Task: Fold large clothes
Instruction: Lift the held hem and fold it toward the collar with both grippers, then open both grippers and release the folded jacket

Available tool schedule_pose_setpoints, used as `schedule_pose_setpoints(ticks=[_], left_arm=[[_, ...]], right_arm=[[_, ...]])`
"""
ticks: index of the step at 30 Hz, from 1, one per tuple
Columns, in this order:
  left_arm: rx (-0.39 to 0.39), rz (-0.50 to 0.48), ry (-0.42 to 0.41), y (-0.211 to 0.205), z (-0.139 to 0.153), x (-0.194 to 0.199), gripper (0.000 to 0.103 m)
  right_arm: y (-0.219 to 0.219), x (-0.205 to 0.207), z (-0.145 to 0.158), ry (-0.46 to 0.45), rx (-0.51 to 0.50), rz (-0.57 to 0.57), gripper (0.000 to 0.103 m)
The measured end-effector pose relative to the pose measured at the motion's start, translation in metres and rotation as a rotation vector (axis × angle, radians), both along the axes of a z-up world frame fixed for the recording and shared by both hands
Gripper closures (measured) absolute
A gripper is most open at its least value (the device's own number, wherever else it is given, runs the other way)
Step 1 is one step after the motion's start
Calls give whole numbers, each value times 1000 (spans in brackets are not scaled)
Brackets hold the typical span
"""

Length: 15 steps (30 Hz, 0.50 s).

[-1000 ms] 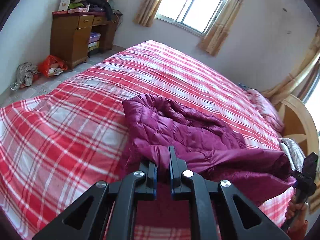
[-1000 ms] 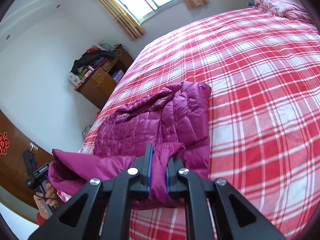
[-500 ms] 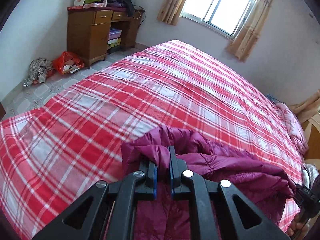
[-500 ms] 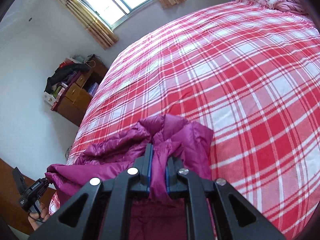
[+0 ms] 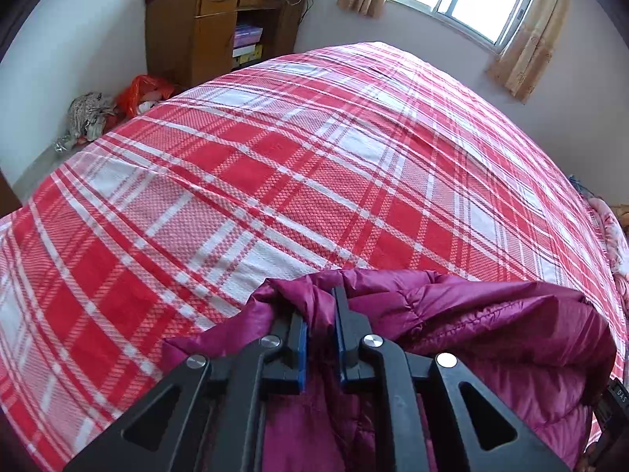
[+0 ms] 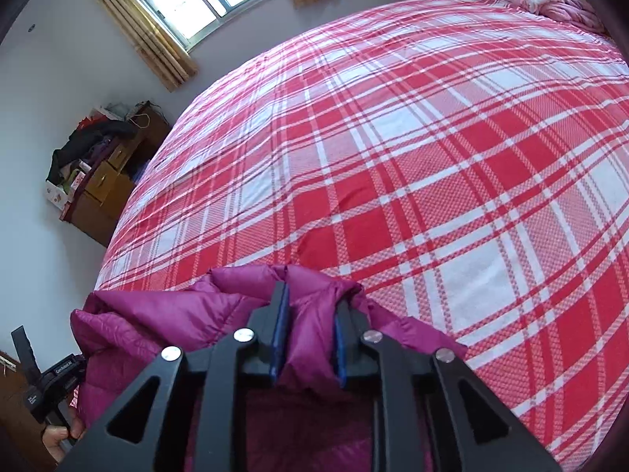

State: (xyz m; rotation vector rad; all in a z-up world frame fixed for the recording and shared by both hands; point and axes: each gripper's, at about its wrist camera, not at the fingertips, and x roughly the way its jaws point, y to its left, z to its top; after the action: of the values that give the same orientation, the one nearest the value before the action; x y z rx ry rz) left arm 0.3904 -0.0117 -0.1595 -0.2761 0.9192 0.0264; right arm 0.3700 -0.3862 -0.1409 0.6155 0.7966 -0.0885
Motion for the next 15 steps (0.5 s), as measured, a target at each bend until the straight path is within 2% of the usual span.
schedule_pose_setpoints(ticks=[2,4,7,10,11,12,13,14,15], left_arm=[[-44,-11,-19,4,-4,-2,91],[-127,-16,-23,12,-5,-1,90],[-379,-43,-12,44,0,2,86],[-587,-17,-56,85,20,-3,85],[-583,5,-88,96,32,-8,81],[-534,36,-114,103,43,-15,66],[-434,83,-146,109,59,-25,54],[-362,111,-172,111,71,-35,32],[-323,119,-192,112,79,-44,25]], right_arm=[[0,-5,-6,-42,-5,5,79],[2,-8,-10,-60,-7,6,78],[3,-11,-10,-61,-17,10,77],[2,-15,-10,-73,-28,12,73],[2,-15,-11,-76,-29,8,70],[2,-17,-11,-78,-30,-1,65],[1,-18,-11,-76,-36,-12,61],[1,-18,-10,-67,-51,-31,41],[0,-19,-8,-68,-54,-43,25]])
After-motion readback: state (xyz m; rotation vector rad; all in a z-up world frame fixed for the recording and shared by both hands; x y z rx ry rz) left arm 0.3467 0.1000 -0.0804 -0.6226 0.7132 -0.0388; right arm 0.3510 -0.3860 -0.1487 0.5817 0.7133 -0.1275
